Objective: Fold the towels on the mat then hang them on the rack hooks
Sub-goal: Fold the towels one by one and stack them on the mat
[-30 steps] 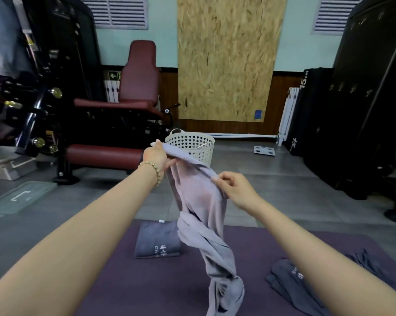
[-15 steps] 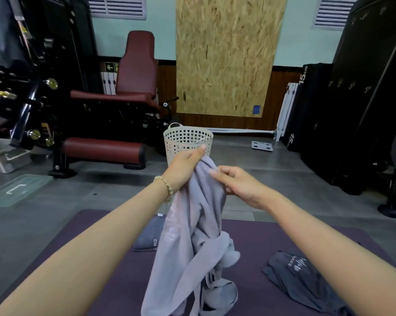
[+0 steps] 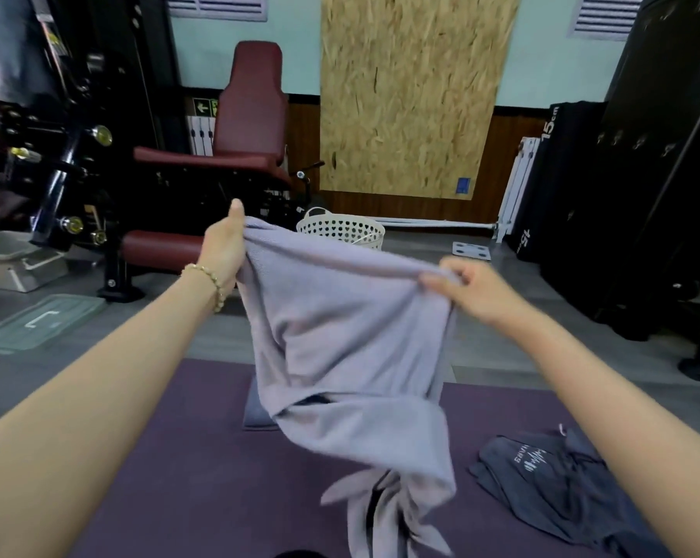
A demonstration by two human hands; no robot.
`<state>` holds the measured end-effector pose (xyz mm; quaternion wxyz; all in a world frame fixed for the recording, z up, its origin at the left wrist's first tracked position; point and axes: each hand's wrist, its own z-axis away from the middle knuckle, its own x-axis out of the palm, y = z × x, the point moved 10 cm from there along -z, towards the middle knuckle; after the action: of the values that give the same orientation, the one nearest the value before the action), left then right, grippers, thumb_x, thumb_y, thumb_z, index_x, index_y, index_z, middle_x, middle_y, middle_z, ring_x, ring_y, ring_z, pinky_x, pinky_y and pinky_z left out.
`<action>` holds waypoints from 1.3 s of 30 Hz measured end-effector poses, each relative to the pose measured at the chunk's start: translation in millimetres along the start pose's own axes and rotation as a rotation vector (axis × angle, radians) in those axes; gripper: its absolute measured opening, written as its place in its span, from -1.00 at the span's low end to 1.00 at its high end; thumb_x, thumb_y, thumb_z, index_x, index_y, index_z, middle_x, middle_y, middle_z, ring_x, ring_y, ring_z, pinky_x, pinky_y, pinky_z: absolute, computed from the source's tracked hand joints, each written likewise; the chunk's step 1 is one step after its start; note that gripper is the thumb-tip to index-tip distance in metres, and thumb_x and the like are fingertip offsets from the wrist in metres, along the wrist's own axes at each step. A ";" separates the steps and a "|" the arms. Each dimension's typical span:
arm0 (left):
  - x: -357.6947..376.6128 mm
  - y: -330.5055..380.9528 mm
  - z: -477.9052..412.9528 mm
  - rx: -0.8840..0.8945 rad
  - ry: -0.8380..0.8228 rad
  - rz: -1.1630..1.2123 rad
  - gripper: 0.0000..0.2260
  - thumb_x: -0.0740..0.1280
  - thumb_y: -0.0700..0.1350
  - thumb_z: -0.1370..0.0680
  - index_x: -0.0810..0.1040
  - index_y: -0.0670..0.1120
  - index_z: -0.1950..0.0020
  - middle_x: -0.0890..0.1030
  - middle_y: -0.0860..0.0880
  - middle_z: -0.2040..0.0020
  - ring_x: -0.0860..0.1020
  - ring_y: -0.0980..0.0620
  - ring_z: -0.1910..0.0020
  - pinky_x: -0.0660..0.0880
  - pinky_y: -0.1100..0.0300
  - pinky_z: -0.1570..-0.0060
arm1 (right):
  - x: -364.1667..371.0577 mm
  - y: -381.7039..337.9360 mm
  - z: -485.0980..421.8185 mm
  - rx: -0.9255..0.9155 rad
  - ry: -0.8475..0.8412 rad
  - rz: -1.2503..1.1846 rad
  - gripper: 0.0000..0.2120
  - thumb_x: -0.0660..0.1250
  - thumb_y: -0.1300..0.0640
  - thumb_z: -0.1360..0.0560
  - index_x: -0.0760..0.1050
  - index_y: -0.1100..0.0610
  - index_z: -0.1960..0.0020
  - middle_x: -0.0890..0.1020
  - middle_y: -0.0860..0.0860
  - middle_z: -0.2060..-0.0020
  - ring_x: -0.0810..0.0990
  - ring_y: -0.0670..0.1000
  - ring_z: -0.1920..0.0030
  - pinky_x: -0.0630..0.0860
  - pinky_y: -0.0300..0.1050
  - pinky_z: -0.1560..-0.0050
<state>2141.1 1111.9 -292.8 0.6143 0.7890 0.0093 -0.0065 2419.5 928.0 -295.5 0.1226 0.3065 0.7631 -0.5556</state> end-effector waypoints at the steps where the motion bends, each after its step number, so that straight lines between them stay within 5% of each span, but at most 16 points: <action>1: 2.1 -1.8 2.8 0.019 -0.016 -0.090 -0.56 0.08 0.14 -0.63 0.57 -0.14 0.13 0.59 -0.08 0.11 0.54 -0.06 0.04 0.44 0.13 -0.05 | -17.8 -7.9 -3.8 -0.048 0.122 -0.005 -0.69 0.42 0.11 -0.46 0.40 0.23 0.34 0.38 0.00 0.45 0.31 -0.15 0.42 0.24 -0.25 0.36; 3: 17.3 -6.9 12.5 0.030 -0.101 -0.262 -0.52 0.05 0.14 -0.64 0.58 -0.20 0.02 0.58 -0.12 0.04 0.53 -0.06 0.01 0.40 0.18 -0.02 | -2.8 -13.0 -6.2 -0.029 -0.032 0.095 -0.69 0.48 -0.01 -0.38 0.52 0.23 0.27 0.51 0.06 0.41 0.40 -0.11 0.37 0.32 -0.22 0.30; 5: 38.1 -12.7 25.4 0.046 -0.238 -0.394 -0.47 0.04 0.16 -0.63 0.59 -0.22 0.10 0.61 -0.15 0.10 0.54 -0.07 0.07 0.42 0.22 0.04 | 42.8 0.3 12.0 0.142 -0.414 0.169 -0.75 0.48 -0.05 -0.36 0.65 0.14 0.14 0.66 0.12 0.27 0.51 -0.08 0.28 0.41 -0.19 0.21; 6: 48.5 -13.2 34.2 0.059 -0.309 -0.423 -0.48 0.04 0.17 -0.63 0.57 -0.18 0.19 0.60 -0.12 0.17 0.53 -0.03 0.15 0.42 0.30 0.14 | 49.3 0.5 14.4 0.166 -0.445 0.106 -0.83 0.47 0.00 -0.39 0.65 0.11 0.16 0.66 0.11 0.27 0.54 -0.08 0.26 0.43 -0.21 0.21; 8: 71.6 -10.1 53.6 0.110 -0.446 -0.435 -0.53 0.05 0.16 -0.63 0.50 -0.11 0.28 0.57 -0.06 0.24 0.48 0.06 0.25 0.37 0.45 0.31 | 31.6 -7.7 3.0 0.150 -0.195 -0.178 -0.82 0.44 0.08 -0.43 0.55 0.12 0.29 0.58 0.04 0.38 0.50 -0.06 0.33 0.41 -0.20 0.27; 10: 102.5 -9.6 72.7 0.151 -0.620 -0.367 -0.55 0.03 0.11 -0.65 0.60 -0.12 0.08 0.65 -0.04 0.03 0.58 0.12 0.03 0.38 0.51 0.02 | 12.3 -4.5 -4.4 0.148 0.034 -0.340 -0.72 0.43 0.05 -0.44 0.43 0.11 0.36 0.49 -0.02 0.45 0.43 -0.07 0.39 0.35 -0.20 0.32; 12: 129.5 -9.8 102.1 0.146 -0.800 -0.316 -0.54 -0.02 0.13 -0.65 0.57 -0.09 -0.21 0.60 0.00 -0.21 0.50 0.17 -0.24 0.27 0.36 -0.31 | 17.6 -14.5 -7.6 0.099 0.030 -0.294 -0.67 0.40 0.05 -0.47 0.39 0.12 0.39 0.43 0.01 0.47 0.38 -0.05 0.42 0.30 -0.23 0.36; 15: 157.9 -22.2 133.6 0.057 -0.964 -0.213 -0.51 -0.02 0.20 -0.62 0.58 -0.03 -0.20 0.61 0.05 -0.19 0.52 0.18 -0.21 0.36 0.32 -0.27 | 3.1 -22.8 -10.9 0.054 0.194 -0.330 -0.66 0.41 0.00 -0.47 0.36 0.14 0.33 0.35 0.11 0.38 0.31 0.03 0.36 0.25 -0.14 0.32; 17: 159.5 -14.7 133.7 -0.019 -0.901 -0.082 -0.57 0.06 0.17 -0.61 0.63 -0.04 0.04 0.69 0.06 0.10 0.62 0.19 0.06 0.49 0.37 0.01 | -2.6 -18.0 -11.0 0.094 0.200 -0.443 -0.62 0.43 -0.05 -0.42 0.32 0.11 0.35 0.38 0.10 0.42 0.36 0.01 0.40 0.28 -0.15 0.33; 19: 151.4 -3.5 116.3 -0.060 -0.771 0.045 -0.63 0.11 0.13 -0.62 0.62 -0.02 0.13 0.67 0.08 0.27 0.60 0.21 0.27 0.50 0.37 0.17 | 15.8 -13.6 -8.1 0.127 -0.015 -0.441 -0.65 0.46 -0.10 -0.36 0.37 0.08 0.33 0.49 0.00 0.42 0.43 -0.08 0.40 0.33 -0.22 0.36; 23: 120.9 12.5 76.0 -0.118 -0.527 0.276 -0.60 0.19 0.12 -0.60 0.63 -0.04 0.29 0.65 -0.03 0.30 0.59 0.07 0.32 0.54 0.24 0.22 | 66.4 42.3 32.2 0.342 -0.461 -0.063 -0.56 0.54 -0.19 -0.24 0.56 0.14 0.16 0.64 -0.11 0.32 0.57 -0.15 0.30 0.46 -0.30 0.28; 26: 74.4 2.5 42.9 -0.146 -0.271 0.363 -0.66 0.21 0.13 -0.60 0.54 -0.04 0.25 0.58 -0.05 0.33 0.54 0.03 0.38 0.50 0.21 0.33 | 68.7 86.6 55.5 0.429 -0.547 0.086 -0.71 0.53 -0.10 -0.31 0.61 0.11 0.25 0.66 -0.13 0.33 0.59 -0.14 0.28 0.50 -0.31 0.21; 29: 24.2 -2.9 24.7 0.149 -0.203 -0.115 -0.61 0.17 0.12 -0.61 0.48 -0.05 0.33 0.52 0.02 0.44 0.48 0.09 0.40 0.44 0.29 0.35 | 42.6 98.9 46.6 0.416 -0.292 -0.188 -0.73 0.48 0.03 -0.39 0.61 0.11 0.43 0.64 -0.07 0.42 0.56 -0.09 0.36 0.45 -0.33 0.35; 32: 4.4 -41.6 22.0 0.195 -0.381 -0.491 -0.62 0.22 0.17 -0.55 0.61 -0.11 0.15 0.59 0.03 0.31 0.52 0.11 0.33 0.44 0.37 0.30 | 29.3 97.4 31.9 0.385 -0.156 -0.427 -0.48 0.62 -0.26 0.00 0.70 0.11 0.24 0.71 0.05 0.25 0.66 -0.05 0.26 0.55 -0.30 0.27; 35: -21.0 -71.7 21.2 0.197 -0.474 -0.668 -0.71 0.33 0.23 -0.40 0.63 0.04 0.15 0.65 0.15 0.22 0.57 0.26 0.28 0.44 0.34 0.16 | 30.9 106.2 23.3 0.407 -0.175 -0.378 -0.26 0.58 -0.38 0.16 0.68 0.11 0.16 0.71 0.08 0.19 0.67 -0.05 0.22 0.55 -0.28 0.27; 39: -46.6 -97.9 14.6 0.210 -0.491 -0.772 -0.70 0.37 0.21 -0.36 0.62 0.00 0.35 0.64 0.14 0.37 0.56 0.23 0.33 0.43 0.41 0.23 | 49.0 109.8 25.7 0.463 -0.315 -0.362 -0.31 0.58 -0.31 -0.02 0.62 0.19 0.09 0.70 0.12 0.21 0.67 -0.02 0.27 0.55 -0.25 0.34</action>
<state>2092.3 1121.4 -390.2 0.4677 0.7609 0.1556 -0.4219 2443.6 941.9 -415.3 0.0653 0.0961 0.6303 -0.7676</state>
